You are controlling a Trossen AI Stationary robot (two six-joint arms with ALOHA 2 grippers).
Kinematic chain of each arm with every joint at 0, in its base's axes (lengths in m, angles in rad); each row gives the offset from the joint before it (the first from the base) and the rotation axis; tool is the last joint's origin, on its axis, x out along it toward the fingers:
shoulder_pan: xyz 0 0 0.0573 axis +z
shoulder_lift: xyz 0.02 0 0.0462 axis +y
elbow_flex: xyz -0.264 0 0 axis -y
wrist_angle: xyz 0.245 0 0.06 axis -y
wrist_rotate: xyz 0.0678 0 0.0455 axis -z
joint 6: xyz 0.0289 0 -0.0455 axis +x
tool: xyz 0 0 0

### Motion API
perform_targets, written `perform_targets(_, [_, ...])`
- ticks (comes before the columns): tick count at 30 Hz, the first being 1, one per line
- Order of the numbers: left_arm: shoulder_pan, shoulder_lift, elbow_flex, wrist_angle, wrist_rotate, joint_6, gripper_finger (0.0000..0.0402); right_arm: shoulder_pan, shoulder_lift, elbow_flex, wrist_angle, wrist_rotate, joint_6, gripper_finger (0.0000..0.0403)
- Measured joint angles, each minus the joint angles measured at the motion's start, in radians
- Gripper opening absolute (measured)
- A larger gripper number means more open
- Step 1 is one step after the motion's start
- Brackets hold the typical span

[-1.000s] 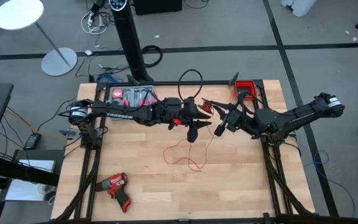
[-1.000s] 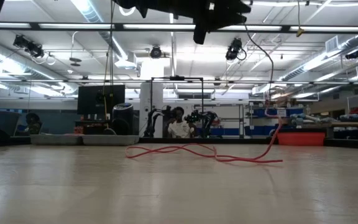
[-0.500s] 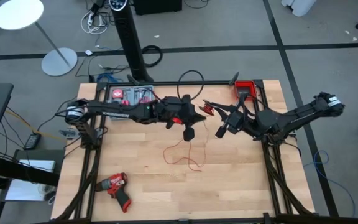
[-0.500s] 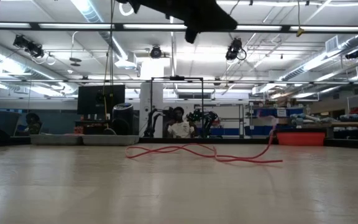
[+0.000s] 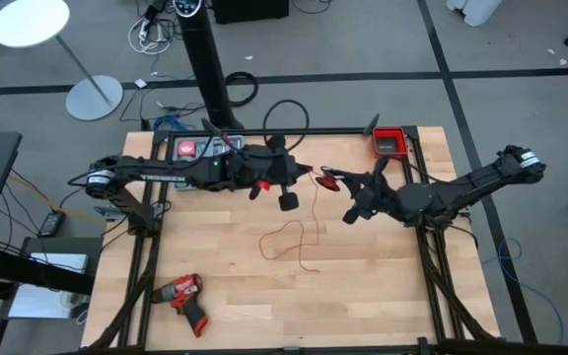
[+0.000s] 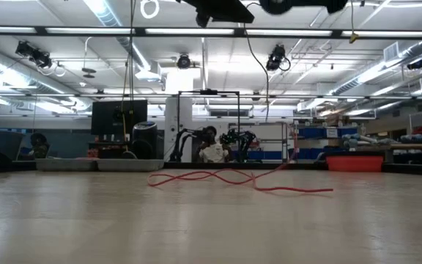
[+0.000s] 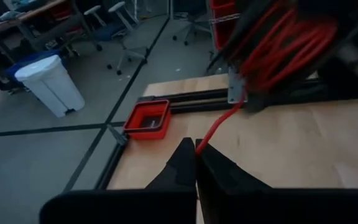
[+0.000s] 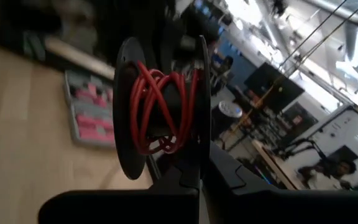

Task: Coil cords
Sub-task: Coil the red wire on the black spool

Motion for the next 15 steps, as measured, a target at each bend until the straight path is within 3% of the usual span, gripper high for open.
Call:
perform_targets(5, [-0.02,0.001,0.0,-0.001,-0.017,-0.001,0.0,-0.062,0.03,0.0,-0.076,-0.003,0.047,0.0])
perform_targets(15, [-0.036,0.004,0.034,-0.012,-0.045,-0.003,0.0003,-0.167,0.098,0.0,-0.049,-0.038,0.034,0.0])
